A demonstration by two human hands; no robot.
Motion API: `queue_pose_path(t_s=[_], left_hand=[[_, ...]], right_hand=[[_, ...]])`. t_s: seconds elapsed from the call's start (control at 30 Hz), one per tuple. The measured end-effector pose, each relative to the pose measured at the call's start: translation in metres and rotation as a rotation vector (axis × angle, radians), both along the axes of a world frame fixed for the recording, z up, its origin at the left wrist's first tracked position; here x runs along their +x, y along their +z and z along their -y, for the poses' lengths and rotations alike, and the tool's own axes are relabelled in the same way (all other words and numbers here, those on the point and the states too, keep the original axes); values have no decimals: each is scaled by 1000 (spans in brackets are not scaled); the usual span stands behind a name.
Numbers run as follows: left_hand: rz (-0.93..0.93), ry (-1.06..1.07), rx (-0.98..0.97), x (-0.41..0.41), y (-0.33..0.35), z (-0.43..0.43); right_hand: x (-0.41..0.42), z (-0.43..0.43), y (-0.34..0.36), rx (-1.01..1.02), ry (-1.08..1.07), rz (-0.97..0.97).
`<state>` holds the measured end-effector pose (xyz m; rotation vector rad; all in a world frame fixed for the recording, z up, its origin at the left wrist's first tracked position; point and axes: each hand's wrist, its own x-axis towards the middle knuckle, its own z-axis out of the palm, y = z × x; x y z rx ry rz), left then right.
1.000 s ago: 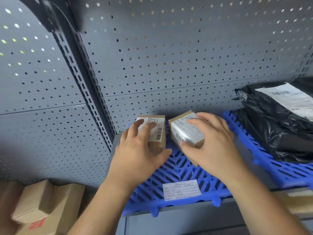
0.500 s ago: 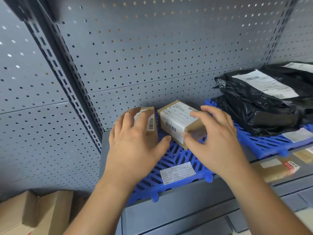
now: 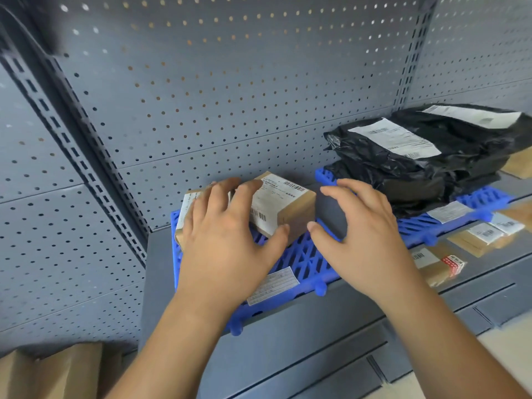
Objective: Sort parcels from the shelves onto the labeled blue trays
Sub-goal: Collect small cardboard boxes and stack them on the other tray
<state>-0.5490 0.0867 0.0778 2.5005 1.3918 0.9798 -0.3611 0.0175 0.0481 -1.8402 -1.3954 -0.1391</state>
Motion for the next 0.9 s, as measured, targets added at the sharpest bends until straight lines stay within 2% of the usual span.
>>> queue_pose_path(t_s=[0.2,0.53,0.9], left_hand=[[-1,-99,4,65,7,33],[-44,-398,-11,215,2,114],[-74,-729,-79,359,-23,204]], right_hand=[[49,43,0,10,-68,-9],[167,160,3,52,-330,-67],[262,293,-6,-76,-640,-98]])
